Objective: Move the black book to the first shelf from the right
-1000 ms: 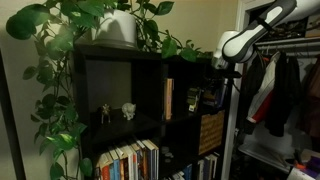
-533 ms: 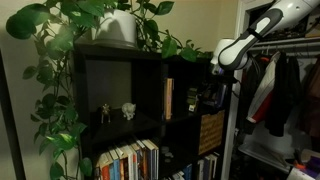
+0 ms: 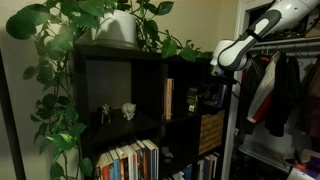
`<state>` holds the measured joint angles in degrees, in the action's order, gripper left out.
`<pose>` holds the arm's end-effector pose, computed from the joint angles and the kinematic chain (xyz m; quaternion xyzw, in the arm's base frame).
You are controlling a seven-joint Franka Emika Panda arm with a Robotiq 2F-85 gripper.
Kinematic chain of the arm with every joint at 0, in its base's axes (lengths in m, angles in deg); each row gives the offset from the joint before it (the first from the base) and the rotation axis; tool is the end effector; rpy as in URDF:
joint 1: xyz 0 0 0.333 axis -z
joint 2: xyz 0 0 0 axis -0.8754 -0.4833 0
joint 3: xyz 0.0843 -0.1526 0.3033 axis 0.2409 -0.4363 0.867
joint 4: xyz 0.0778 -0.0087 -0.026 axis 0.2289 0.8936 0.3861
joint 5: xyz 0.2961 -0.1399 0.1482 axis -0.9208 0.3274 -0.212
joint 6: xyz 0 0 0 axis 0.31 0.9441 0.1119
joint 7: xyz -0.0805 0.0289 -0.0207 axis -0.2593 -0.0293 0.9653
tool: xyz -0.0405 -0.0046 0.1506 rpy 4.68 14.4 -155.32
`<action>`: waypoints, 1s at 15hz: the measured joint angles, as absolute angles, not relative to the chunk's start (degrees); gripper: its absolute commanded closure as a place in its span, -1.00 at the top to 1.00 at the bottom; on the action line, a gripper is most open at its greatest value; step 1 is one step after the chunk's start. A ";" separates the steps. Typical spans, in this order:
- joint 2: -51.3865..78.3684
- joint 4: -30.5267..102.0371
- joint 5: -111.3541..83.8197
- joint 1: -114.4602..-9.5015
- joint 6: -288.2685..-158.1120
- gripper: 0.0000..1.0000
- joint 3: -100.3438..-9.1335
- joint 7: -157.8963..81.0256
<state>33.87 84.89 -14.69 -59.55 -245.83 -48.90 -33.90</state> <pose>0.4899 0.0036 0.3671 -0.9835 0.0608 -0.1703 0.0035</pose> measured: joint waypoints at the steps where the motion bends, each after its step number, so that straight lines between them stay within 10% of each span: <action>1: 33.31 84.82 -14.80 -59.55 -246.24 1.00 -48.90 -33.84; 15: 22.83 78.81 -12.22 -59.51 -256.47 1.00 -51.29 -26.16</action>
<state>22.83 78.81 -12.22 -59.51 -256.47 -51.29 -26.16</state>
